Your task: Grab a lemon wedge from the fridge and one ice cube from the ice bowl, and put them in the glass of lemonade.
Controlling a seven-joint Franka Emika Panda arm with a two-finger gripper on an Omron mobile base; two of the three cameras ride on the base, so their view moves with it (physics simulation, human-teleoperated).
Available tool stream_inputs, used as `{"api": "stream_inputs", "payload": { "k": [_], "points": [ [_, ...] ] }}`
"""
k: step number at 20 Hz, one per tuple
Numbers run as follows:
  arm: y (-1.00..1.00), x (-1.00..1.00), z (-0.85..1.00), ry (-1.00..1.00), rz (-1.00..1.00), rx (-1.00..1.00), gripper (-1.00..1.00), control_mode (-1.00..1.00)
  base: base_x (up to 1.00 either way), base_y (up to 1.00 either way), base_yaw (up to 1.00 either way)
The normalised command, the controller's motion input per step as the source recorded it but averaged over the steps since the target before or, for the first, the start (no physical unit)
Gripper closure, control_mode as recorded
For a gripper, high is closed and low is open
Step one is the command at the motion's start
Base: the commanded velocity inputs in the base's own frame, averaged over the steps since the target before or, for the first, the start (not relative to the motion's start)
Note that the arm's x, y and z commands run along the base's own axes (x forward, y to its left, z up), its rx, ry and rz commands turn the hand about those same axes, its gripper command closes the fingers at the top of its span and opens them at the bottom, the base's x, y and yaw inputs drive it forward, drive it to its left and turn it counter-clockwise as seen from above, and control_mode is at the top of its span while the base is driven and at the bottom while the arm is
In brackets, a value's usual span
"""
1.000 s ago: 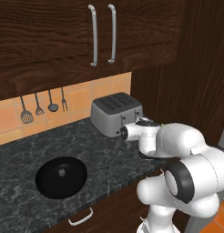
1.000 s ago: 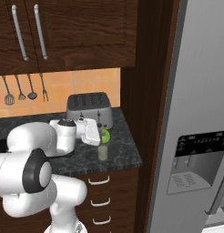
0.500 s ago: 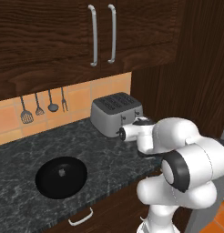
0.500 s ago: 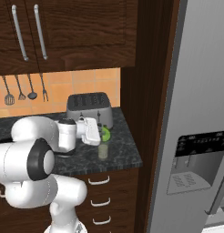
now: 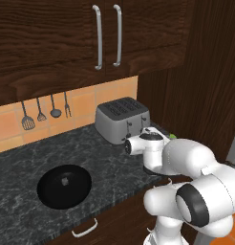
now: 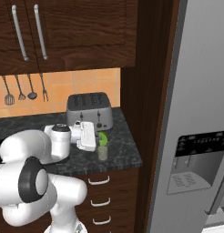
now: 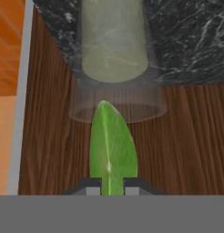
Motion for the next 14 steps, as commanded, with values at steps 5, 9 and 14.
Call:
{"api": "stream_inputs", "payload": {
  "k": [5, 9, 14],
  "points": [
    [0.00, 0.12, 0.00, 0.00, 0.00, 0.00, 1.00, -1.00, 0.00, 0.00, 0.00],
    [0.00, 0.11, -0.05, 0.00, 0.00, -0.02, 1.00, -1.00, 0.00, 0.00, 0.00],
    [0.01, 0.02, -0.11, 0.00, 0.00, -0.05, -1.00, -1.00, 0.00, 0.00, 0.00]
  ]
}}
